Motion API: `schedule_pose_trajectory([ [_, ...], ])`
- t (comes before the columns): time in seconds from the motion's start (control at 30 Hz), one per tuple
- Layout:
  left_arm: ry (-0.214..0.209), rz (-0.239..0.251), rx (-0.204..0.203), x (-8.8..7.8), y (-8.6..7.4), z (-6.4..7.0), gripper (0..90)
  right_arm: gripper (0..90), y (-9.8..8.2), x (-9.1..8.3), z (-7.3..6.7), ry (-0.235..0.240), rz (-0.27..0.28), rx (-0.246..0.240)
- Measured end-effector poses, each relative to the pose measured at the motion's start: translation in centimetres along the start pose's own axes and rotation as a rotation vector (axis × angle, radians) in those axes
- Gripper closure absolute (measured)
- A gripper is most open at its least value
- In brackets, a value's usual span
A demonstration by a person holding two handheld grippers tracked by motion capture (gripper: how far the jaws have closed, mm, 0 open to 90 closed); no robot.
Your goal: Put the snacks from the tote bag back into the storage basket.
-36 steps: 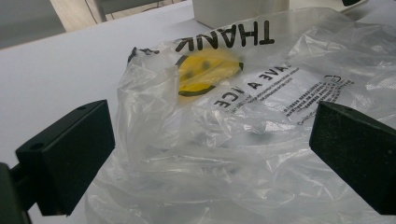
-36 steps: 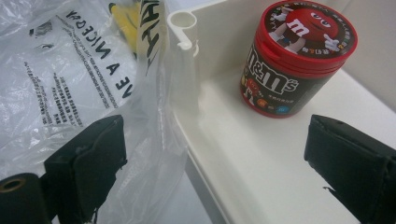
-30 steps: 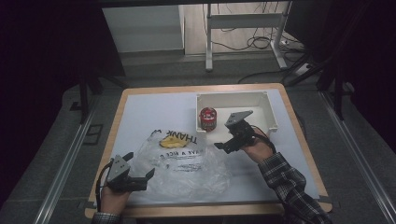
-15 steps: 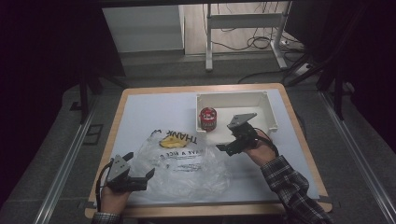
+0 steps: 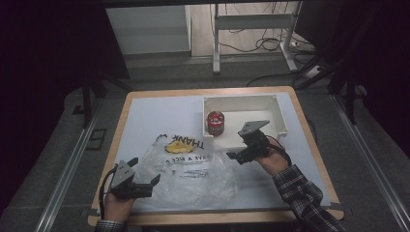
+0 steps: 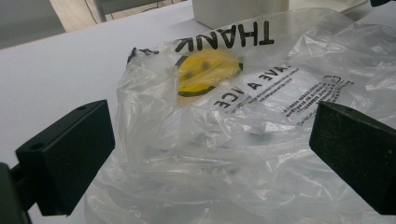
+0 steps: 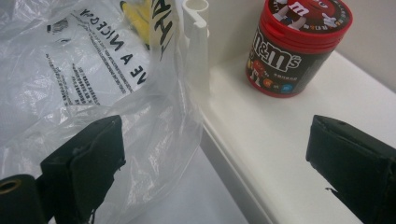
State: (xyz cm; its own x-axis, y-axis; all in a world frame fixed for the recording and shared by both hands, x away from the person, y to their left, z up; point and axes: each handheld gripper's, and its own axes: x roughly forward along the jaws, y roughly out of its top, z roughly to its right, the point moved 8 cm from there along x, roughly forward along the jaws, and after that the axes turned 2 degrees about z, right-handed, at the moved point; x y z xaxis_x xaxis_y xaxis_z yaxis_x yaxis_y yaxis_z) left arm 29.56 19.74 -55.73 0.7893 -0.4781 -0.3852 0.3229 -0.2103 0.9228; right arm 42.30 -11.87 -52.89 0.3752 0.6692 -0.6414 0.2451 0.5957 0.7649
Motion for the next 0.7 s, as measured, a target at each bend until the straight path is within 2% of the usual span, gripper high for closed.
schedule_pose_trajectory([
  [0.7, 0.002, 0.002, 0.0, 0.0, 0.0, 0.0, 0.0, 3.3, -0.9, -1.6, -0.1, -0.017, 0.022, 0.026],
])
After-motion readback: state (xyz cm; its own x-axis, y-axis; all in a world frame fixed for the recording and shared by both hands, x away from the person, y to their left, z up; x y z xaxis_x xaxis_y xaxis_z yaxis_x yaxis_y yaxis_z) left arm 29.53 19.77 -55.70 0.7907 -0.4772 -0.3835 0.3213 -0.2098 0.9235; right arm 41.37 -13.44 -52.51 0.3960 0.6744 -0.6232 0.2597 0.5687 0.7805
